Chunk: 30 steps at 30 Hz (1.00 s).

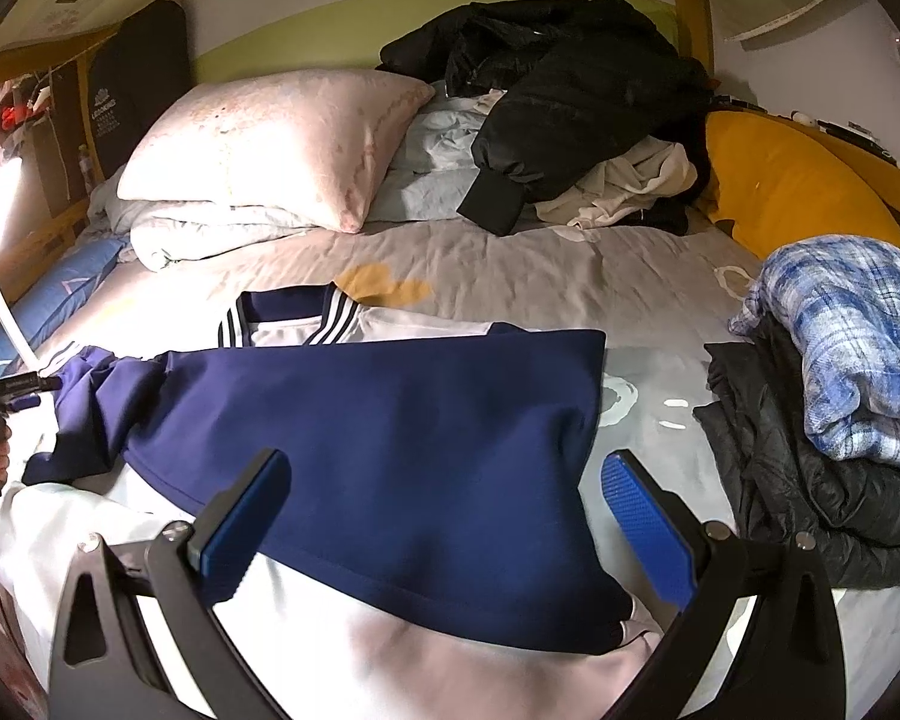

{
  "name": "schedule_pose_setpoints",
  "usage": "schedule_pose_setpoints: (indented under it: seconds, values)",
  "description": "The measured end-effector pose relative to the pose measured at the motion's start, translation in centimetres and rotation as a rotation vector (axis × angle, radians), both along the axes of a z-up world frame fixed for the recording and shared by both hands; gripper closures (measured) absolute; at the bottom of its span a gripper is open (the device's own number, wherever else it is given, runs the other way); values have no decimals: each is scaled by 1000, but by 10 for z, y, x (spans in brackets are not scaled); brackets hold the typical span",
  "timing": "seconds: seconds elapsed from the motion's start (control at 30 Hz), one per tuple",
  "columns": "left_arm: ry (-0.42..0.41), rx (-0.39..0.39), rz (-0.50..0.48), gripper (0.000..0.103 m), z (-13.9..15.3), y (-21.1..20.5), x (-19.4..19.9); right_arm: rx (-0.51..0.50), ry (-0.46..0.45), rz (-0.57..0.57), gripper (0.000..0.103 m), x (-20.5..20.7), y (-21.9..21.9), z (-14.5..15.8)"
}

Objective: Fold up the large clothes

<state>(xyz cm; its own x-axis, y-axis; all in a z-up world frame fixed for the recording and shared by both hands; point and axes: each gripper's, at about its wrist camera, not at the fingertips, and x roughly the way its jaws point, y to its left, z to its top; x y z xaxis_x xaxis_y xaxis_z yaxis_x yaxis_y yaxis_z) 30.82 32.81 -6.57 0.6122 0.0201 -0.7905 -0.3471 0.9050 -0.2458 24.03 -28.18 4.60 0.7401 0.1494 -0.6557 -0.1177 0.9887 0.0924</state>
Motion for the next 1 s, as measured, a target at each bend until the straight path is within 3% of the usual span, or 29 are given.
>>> schedule_pose_setpoints:
  seconds: [0.13, 0.2, 0.23, 0.27, 0.43, 0.53, 0.6, 0.7, 0.87, 1.0]
  values:
    - [-16, -1, 17, 27, -21, 10, 6, 3, -8, 6, 0, -1, 0, 1]
    - [-35, 44, -7, 54, -20, 4, 7, 0, -7, 10, 0, -1, 0, 0]
    - [-40, 39, -27, 84, -19, 3, 7, 0, -6, 11, 0, -1, 0, 0]
    - [-51, 35, -40, 98, -18, 1, 6, 1, -5, 9, 0, -1, -1, 0]
    - [-180, 67, -67, 99, 15, -14, -8, 20, 1, -23, 0, 0, -8, 2]
    - [-292, 86, -103, 99, 54, -39, -23, 37, -4, -32, 0, -1, -12, 5]
    - [-364, 145, -157, 99, 82, -69, -37, 34, -10, -30, 0, -1, -11, 6]
    - [-459, 145, -278, 99, 107, -113, -63, 21, -7, -25, 0, -1, -8, 5]
    - [-487, 162, -530, 100, 112, -194, -98, 3, -8, -15, 0, -3, -2, 4]
    - [-489, 310, -737, 100, 98, -250, -117, 2, -6, -16, 0, -3, -1, 4]
